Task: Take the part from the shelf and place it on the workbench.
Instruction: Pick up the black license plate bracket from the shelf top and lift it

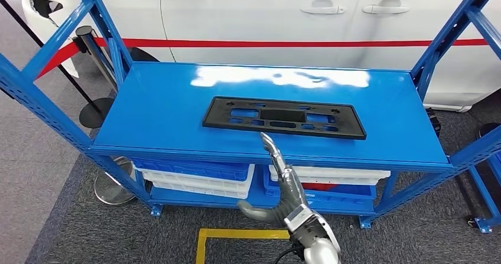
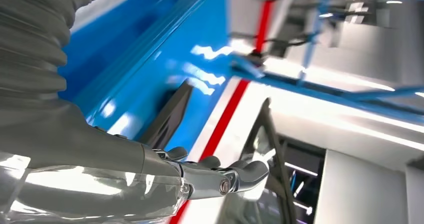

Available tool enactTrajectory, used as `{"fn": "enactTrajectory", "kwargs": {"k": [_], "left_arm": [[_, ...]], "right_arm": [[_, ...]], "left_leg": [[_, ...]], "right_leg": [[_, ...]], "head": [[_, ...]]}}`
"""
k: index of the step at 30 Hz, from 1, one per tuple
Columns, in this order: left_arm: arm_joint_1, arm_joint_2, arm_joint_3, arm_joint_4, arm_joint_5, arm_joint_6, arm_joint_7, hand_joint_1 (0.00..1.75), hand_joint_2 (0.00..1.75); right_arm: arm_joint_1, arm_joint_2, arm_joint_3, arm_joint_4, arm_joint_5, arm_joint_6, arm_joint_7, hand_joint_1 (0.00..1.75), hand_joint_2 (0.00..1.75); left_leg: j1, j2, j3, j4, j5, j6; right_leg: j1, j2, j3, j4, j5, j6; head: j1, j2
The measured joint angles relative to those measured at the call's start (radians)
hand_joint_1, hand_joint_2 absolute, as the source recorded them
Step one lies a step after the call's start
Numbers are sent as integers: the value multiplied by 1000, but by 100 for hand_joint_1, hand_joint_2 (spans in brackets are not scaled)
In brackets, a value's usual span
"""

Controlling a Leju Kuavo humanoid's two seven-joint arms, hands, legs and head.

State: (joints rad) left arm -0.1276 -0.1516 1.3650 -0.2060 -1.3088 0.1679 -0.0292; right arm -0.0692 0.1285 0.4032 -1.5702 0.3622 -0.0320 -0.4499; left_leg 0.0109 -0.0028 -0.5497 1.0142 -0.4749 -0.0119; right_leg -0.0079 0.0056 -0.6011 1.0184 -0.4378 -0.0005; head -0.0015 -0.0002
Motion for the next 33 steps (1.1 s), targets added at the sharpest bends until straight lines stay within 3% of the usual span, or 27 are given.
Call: {"fn": "enactTrajectory", "kwargs": {"k": [2,5,6,7,8,9,11,12,16,18,20,21,22,23,25,26,28,31,33], "left_arm": [[-1,0,-1,0,4,-8,-9,0,0],[2,-1,-1,0,12,-21,-21,0,0],[4,-1,-1,0,14,-24,-24,0,0],[6,-1,-1,0,16,-25,-25,0,0],[7,-1,-1,0,18,-26,-27,0,0],[7,-1,-1,0,19,-26,-27,0,0],[6,-1,-1,0,20,-27,-28,0,0],[6,-1,-1,0,20,-27,-27,0,0],[9,-2,-1,0,21,-26,-20,0,0],[10,-4,-1,0,20,-25,-16,0,0],[10,-5,-1,0,19,-24,-16,0,0],[11,-5,-2,0,17,-24,-15,0,0],[12,-6,-2,0,15,-25,-15,0,0],[12,-6,-4,1,13,-27,-15,0,0],[12,-9,-7,1,9,-32,-15,0,0],[12,-10,-9,1,8,-35,-15,0,0],[11,-13,-11,1,6,-38,-15,0,0],[11,-14,-12,1,3,-39,-15,0,0],[11,-15,-12,1,1,-40,-14,0,0]], "right_arm": [[-16,-4,34,5,110,-70,9,0,175],[-37,-17,89,30,220,-170,13,0,175],[-42,-24,107,42,251,-203,15,0,175],[-48,-31,124,53,280,-235,17,0,175],[-56,-37,140,64,307,-265,20,0,175],[-66,-43,154,74,333,-294,23,0,175],[-87,-51,178,93,381,-347,33,0,175],[-96,-55,188,101,407,-374,39,0,175],[-123,-68,219,135,553,-503,87,0,175],[-135,-74,229,153,644,-566,129,0,175],[-143,-78,236,176,733,-607,183,0,175],[-146,-80,237,189,773,-618,211,0,175],[-151,-82,238,201,809,-624,237,0,175],[-157,-83,238,213,837,-627,259,0,175],[-180,-84,238,236,881,-618,298,0,175],[-195,-84,238,248,896,-609,313,0,175],[-220,-85,236,275,914,-591,334,0,175],[-243,-86,233,304,934,-572,356,0,175],[-268,-85,233,332,960,-541,389,0,175]], "left_leg": [[1,0,-20,51,-33,-9],[3,0,-114,237,-116,-18],[3,0,-134,272,-120,-19],[3,0,-138,271,-104,-20],[3,1,-122,230,-72,-19],[3,1,-93,162,-32,-17],[1,1,-42,48,13,-8],[-1,0,-31,22,19,-2],[0,-1,-26,5,25,25],[3,0,-23,-3,30,35],[2,0,-24,-4,31,38],[2,-1,-24,-3,30,38],[2,-1,-24,-3,30,38],[2,-2,-23,-2,29,38],[1,-3,-20,-1,27,34],[0,-3,-19,0,25,30],[-2,-3,-19,0,24,21],[-1,-2,-20,3,17,4],[0,-1,-47,68,-23,-3]], "right_leg": [[-4,-1,9,-11,3,-14],[-2,-4,12,-13,0,-24],[-2,-4,13,-12,-2,-25],[-1,-4,13,-10,-3,-25],[-1,-2,14,-7,-6,-24],[-1,-1,16,-3,-9,-21],[2,1,16,7,-17,-13],[4,1,15,9,-19,-8],[3,0,12,18,-28,13],[0,-1,-25,97,-76,22],[-1,-1,-90,226,-134,28],[-1,-1,-113,270,-144,29],[-1,-1,-120,277,-134,29],[-2,-1,-107,246,-107,27],[0,-2,-42,110,-37,18],[3,-2,-14,51,-15,13],[9,-2,8,-1,-6,6],[6,-2,13,-13,1,-8],[1,-3,19,-22,5,-20]], "head": [[-2,0],[-3,0],[-3,0],[-3,0],[-3,0],[-3,0],[-3,0],[-2,0],[0,0],[3,0],[5,0],[5,0],[5,0],[5,0],[5,0],[5,0],[4,0],[3,0],[1,0]]}}
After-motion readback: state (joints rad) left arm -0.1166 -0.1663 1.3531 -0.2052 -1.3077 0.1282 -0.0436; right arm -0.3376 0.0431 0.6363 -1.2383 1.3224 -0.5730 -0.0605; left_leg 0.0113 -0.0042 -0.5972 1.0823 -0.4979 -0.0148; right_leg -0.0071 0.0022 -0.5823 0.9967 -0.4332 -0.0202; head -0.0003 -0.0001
